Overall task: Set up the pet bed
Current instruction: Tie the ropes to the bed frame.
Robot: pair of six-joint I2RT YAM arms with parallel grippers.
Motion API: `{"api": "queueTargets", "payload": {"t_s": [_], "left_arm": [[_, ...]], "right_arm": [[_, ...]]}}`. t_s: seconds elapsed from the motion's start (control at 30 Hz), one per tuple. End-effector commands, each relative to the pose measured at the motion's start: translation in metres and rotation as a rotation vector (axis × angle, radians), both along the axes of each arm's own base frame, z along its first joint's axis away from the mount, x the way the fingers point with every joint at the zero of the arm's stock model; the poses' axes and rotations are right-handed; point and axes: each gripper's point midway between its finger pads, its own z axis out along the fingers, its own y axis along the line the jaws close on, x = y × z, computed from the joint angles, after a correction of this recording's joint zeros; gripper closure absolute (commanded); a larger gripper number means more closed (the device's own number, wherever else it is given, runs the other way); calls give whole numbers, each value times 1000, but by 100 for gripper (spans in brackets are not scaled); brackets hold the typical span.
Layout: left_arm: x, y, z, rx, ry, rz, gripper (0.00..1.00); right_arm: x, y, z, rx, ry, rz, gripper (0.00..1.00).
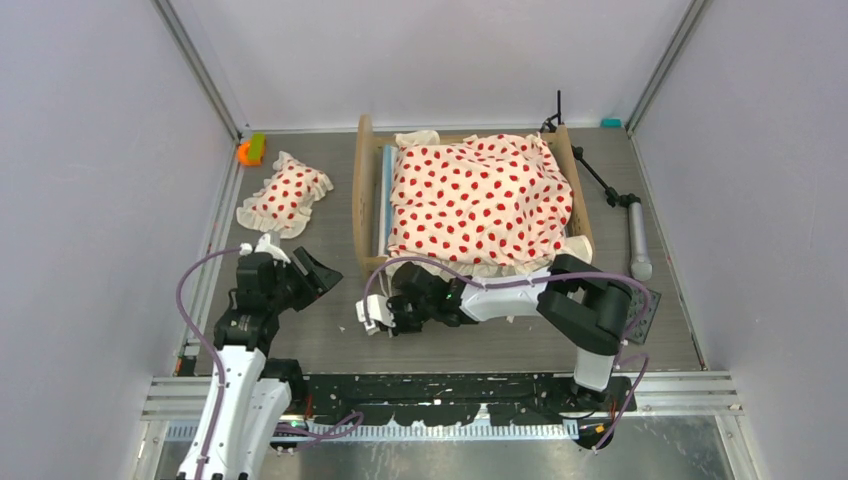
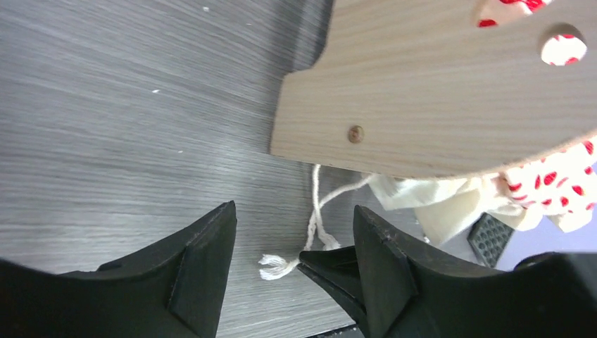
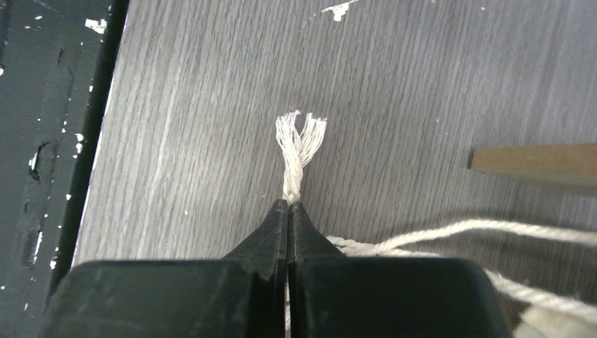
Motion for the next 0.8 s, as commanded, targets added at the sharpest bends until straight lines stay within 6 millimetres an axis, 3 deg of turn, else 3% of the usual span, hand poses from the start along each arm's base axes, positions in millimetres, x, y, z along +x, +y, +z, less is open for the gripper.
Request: {"api": "queueTargets", "payload": {"t_s": [0.0, 0.1, 0.33, 0.53, 0.77], "left_arm": [[5, -24, 31, -91, -192, -130, 39], [2, -32, 34, -128, -241, -171, 45], [0, -56, 27, -268, -258, -270, 46], [2, -71, 18, -266, -242, -336, 47], [0, -87, -2, -229, -191, -363, 57]], "right_arm": [[7, 15, 50, 196, -25, -58, 100], [4, 14, 56, 233, -16, -66, 100], [2, 12, 64, 284, -9, -83, 100], [3, 9, 71, 322, -14, -100, 100], [0, 1, 87, 379, -13, -122, 100]]}}
